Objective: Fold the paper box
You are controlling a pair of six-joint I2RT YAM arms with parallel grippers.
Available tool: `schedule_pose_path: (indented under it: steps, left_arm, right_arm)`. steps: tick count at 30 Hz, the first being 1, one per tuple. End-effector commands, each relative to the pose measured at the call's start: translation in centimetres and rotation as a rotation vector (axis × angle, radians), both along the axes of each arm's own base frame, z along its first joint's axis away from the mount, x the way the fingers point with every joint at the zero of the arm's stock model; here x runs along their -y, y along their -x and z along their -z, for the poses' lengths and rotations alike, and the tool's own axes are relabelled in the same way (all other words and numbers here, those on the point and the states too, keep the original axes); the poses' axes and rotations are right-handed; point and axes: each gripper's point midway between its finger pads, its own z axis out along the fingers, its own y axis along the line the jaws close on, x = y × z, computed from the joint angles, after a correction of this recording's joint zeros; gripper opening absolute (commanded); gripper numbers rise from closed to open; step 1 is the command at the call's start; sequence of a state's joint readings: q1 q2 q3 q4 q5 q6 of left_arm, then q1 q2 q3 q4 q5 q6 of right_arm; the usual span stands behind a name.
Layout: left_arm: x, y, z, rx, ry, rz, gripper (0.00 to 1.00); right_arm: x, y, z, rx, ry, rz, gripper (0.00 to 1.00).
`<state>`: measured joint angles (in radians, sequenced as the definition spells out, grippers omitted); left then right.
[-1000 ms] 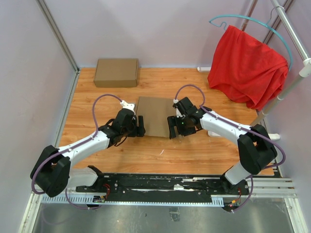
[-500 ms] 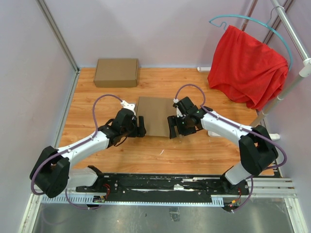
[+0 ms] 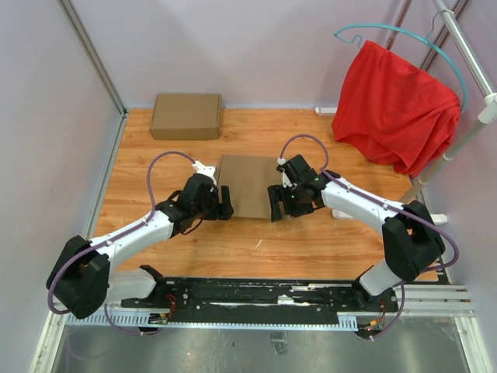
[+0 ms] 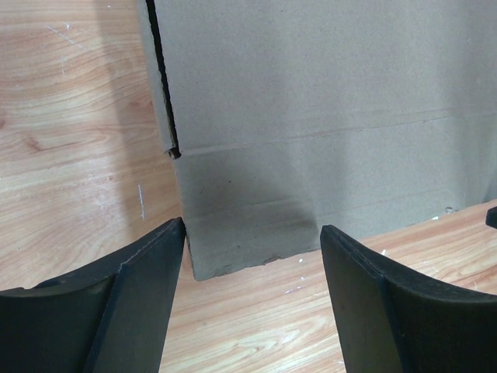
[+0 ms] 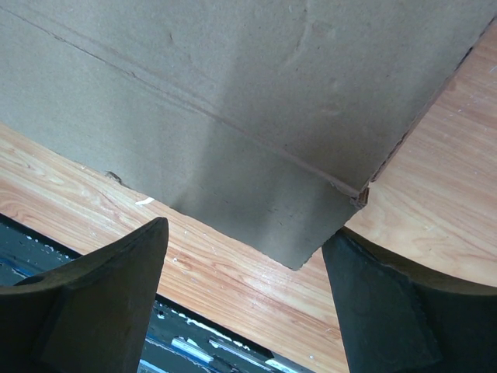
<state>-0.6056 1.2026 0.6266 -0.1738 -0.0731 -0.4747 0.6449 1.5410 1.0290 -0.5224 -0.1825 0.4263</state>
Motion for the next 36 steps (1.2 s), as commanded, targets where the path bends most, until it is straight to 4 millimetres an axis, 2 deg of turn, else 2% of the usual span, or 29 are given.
schedule_pose_path:
  steps: [1, 5, 10, 17, 26, 30, 33, 36]
  left_arm:
    - [0.4, 0.0, 1.0, -0.006, -0.001, 0.014, 0.75]
    - [0.5, -0.2, 2.4, -0.022, -0.004, 0.007, 0.74]
    - [0.6, -0.3, 3.1, -0.027, 0.0, 0.001, 0.72]
    - [0.2, -0.7, 3.2, -0.012, -0.017, -0.023, 0.71]
    - [-1.1, -1.6, 3.3, 0.023, -0.059, -0.092, 0.71]
    - [-1.5, -1.8, 2.2, 0.068, -0.046, -0.121, 0.71]
    - [-1.4, -1.8, 0.8, 0.111, 0.003, -0.125, 0.72]
    - [-1.4, -1.3, -0.8, 0.139, 0.043, -0.124, 0.72]
  right_arm:
    - [0.0, -0.3, -0.2, 0.004, -0.014, 0.006, 0.8]
    - [0.0, -0.4, 0.4, 0.005, -0.007, 0.01, 0.79]
    - [0.5, -0.7, 1.1, 0.01, 0.018, 0.024, 0.77]
    - [1.2, -1.1, 2.3, 0.006, 0.052, 0.049, 0.74]
    - [3.0, -1.2, 4.8, 0.012, 0.135, 0.093, 0.69]
    - [2.8, -0.5, 2.8, 0.049, 0.08, 0.071, 0.73]
    - [3.1, -0.3, -0.6, 0.105, 0.046, 0.054, 0.78]
    - [3.6, -0.9, -4.8, 0.189, 0.034, 0.073, 0.82]
